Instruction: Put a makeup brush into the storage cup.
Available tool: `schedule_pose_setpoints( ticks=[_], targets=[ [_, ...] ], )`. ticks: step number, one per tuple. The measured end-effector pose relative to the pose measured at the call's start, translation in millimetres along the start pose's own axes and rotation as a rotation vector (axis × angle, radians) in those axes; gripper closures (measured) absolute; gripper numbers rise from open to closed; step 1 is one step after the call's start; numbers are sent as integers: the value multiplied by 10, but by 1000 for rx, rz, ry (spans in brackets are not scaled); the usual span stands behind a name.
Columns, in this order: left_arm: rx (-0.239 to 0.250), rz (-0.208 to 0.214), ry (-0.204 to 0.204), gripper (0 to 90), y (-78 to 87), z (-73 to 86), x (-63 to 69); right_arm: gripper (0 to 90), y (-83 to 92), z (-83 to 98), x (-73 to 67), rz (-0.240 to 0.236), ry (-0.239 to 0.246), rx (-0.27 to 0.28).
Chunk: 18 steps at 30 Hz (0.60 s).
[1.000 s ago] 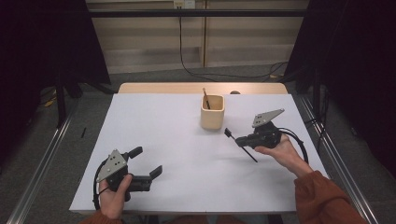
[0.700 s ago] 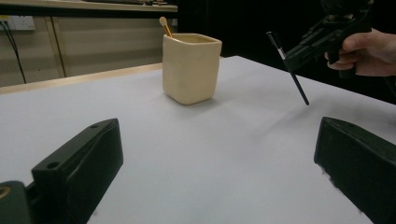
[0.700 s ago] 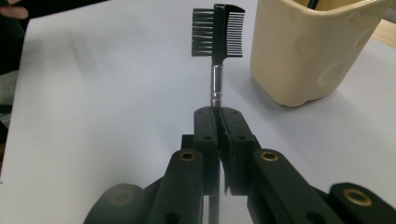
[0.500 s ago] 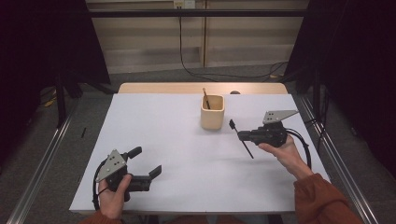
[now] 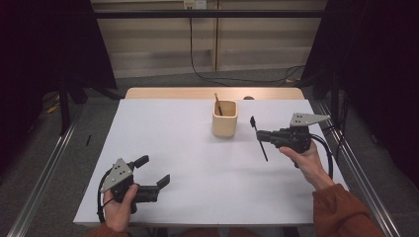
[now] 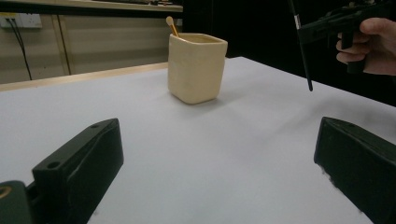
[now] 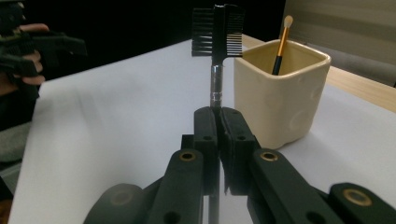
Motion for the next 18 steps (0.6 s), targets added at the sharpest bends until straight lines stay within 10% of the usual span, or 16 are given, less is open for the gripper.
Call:
schedule_pose_setpoints(
  ticks=[18],
  targets=[
    [4, 4, -1, 14, 10, -8, -4, 856, 83, -208, -85, -8, 5, 74]
  ],
)
Point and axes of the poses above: each handheld gripper's, and its own axes: y roughly backward along the jaws, z roughly out of its underside, x roughly to its right, the point moved 8 cm from there along -y, roughly forward along the jaws, and after that the axes turned 4 degrees about -y, right-handed, at the moved point
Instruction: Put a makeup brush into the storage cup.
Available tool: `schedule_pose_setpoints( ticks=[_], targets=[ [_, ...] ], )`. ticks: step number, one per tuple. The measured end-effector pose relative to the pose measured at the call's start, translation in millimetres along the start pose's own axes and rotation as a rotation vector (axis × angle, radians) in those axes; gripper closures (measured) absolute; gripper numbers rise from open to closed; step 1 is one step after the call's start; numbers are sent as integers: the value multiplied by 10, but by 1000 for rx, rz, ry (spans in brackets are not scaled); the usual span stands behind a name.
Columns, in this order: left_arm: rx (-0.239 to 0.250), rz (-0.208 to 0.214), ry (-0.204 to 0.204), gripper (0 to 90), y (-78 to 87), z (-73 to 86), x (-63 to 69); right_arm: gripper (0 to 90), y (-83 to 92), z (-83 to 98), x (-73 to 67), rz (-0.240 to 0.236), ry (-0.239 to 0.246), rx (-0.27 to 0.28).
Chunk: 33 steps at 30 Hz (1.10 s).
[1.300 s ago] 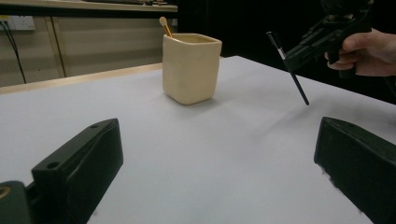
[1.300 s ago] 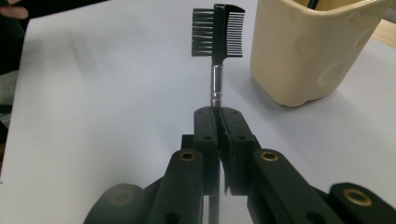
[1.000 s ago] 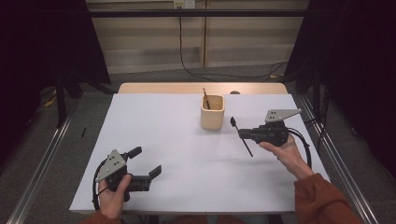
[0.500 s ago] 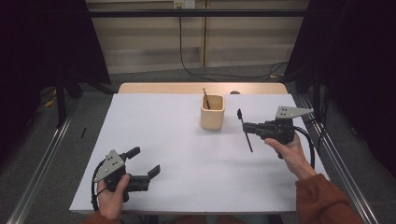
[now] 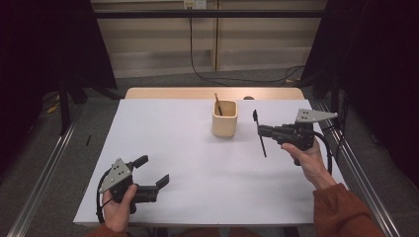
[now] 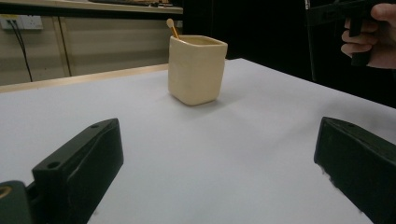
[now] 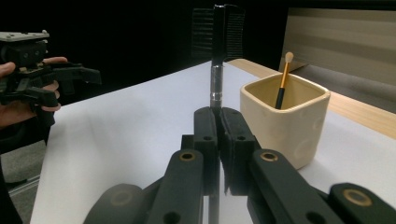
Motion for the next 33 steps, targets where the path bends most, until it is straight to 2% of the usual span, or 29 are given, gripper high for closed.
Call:
schedule_pose_setpoints(
  ticks=[8, 18, 25, 33],
  targets=[
    [-4, 1, 0, 15, -14, 3, -2, 856, 0, -95, 31, 9, 6, 19],
    [-5, 1, 1, 14, -9, 7, -7, 856, -160, -267, 30, -5, 33, 37],
    [-12, 14, -4, 15, -22, 9, 27, 856, -243, -428, 50, 7, 57, 43],
    [-5, 11, 5, 14, -13, 2, 18, 856, -331, -586, 122, 14, 61, 51]
  ],
)
Point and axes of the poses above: each handheld gripper's, and its own axes: y roughly backward along the jaws, z roughly out of its underside, x roughly to its right, the point moved 8 cm from there along -y, roughly forward along the jaws, and after that the axes turned 4 degrees about -y, right-handed, at the moved point
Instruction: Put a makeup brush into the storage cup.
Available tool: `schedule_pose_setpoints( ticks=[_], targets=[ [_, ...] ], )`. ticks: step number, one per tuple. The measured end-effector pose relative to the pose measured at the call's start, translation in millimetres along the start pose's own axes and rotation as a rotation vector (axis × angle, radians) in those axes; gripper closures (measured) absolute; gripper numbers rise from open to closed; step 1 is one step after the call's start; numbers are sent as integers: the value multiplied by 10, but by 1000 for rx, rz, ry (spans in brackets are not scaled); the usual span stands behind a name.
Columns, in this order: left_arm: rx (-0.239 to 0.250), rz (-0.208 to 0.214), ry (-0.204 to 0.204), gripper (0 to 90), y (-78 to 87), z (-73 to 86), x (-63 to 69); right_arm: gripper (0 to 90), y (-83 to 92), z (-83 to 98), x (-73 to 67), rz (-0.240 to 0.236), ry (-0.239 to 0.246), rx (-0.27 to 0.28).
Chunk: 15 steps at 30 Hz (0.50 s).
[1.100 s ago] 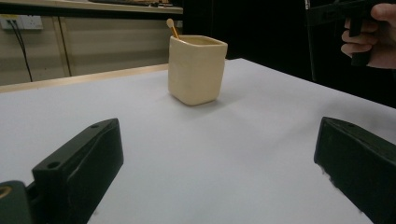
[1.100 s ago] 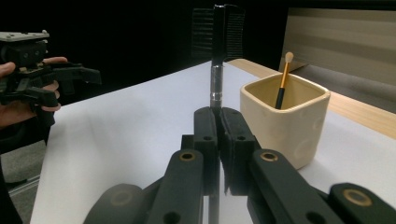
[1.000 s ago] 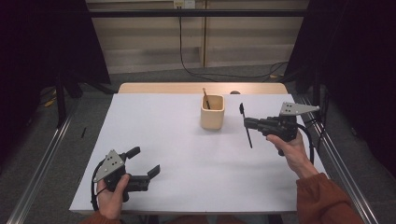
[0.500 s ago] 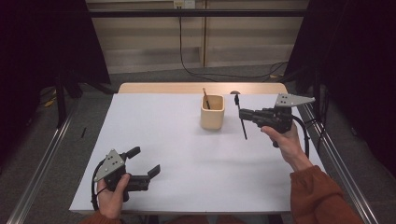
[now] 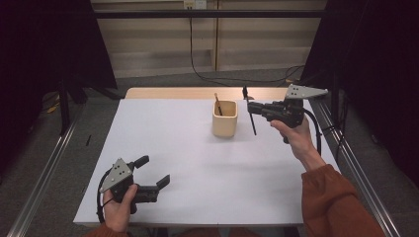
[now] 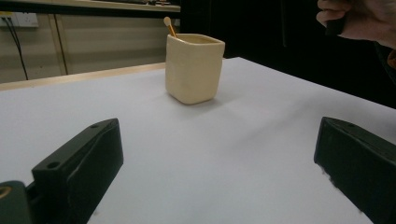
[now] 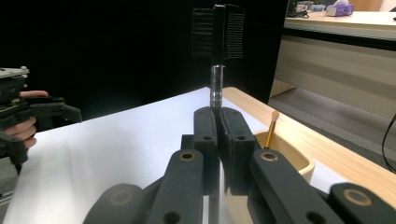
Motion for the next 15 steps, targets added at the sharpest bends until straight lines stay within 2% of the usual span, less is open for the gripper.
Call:
schedule_pose_setpoints(
  ticks=[7, 11, 15],
  targets=[
    [-5, 1, -3, 14, -1, 5, -5, 856, -61, -47, 147, 32, -11, -2],
    [-7, 2, -10, 13, -15, 0, 1, 856, -104, -130, 184, 44, -4, 0],
    [-12, 23, -14, 13, -33, 8, 34, 856, -175, -208, 202, 47, 3, 9]
  ],
)
Point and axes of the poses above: each handheld gripper's, and its own axes: y roughly backward along the jaws, z roughly out of its underside, x roughly to its right, the point moved 8 cm from there along -y, roughly forward along the jaws, and after that the axes turned 4 degrees about -y, right-handed, at the moved point
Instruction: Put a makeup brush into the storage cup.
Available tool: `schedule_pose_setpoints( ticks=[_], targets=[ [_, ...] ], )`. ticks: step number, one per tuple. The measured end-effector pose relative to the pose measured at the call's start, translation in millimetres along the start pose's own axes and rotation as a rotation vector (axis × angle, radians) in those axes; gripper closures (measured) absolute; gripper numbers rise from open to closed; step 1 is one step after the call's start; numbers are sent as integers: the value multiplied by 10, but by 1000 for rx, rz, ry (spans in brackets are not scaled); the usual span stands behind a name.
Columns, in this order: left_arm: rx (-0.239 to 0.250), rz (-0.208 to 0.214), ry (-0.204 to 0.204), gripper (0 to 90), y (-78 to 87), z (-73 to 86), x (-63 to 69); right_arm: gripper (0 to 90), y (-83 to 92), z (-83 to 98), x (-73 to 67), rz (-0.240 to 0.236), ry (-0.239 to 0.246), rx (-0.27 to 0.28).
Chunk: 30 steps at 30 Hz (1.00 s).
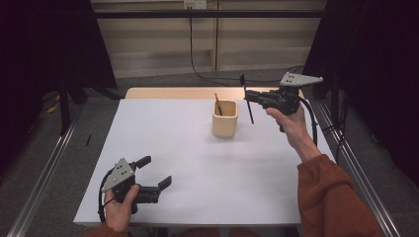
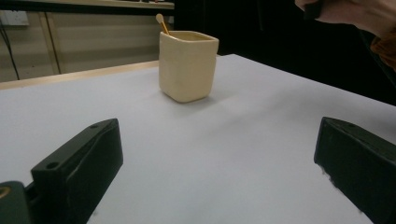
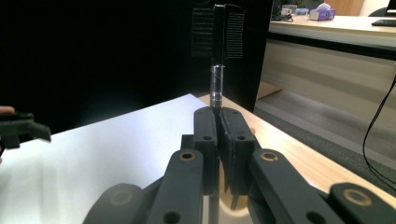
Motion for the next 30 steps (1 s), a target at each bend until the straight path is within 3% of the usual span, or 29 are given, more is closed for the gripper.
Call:
schedule_pose_setpoints(
  ticks=[12, 30],
  targets=[
    [5, -7, 3, 13, 7, -9, -30, 856, -204, -69, 124, 25, -17, 25],
    [13, 1, 17, 13, 12, -15, -17, 855, -375, -304, 115, 31, 36, 21]
  ],
)
Point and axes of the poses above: each handheld gripper's, and its own axes: y roughly backward along the jaws, z roughly out of its underside, x roughly to its right, the point moved 8 cm from there along -y, roughly forward along the jaws, and after that the axes turned 4 degrees about -y, right-handed, at the moved point
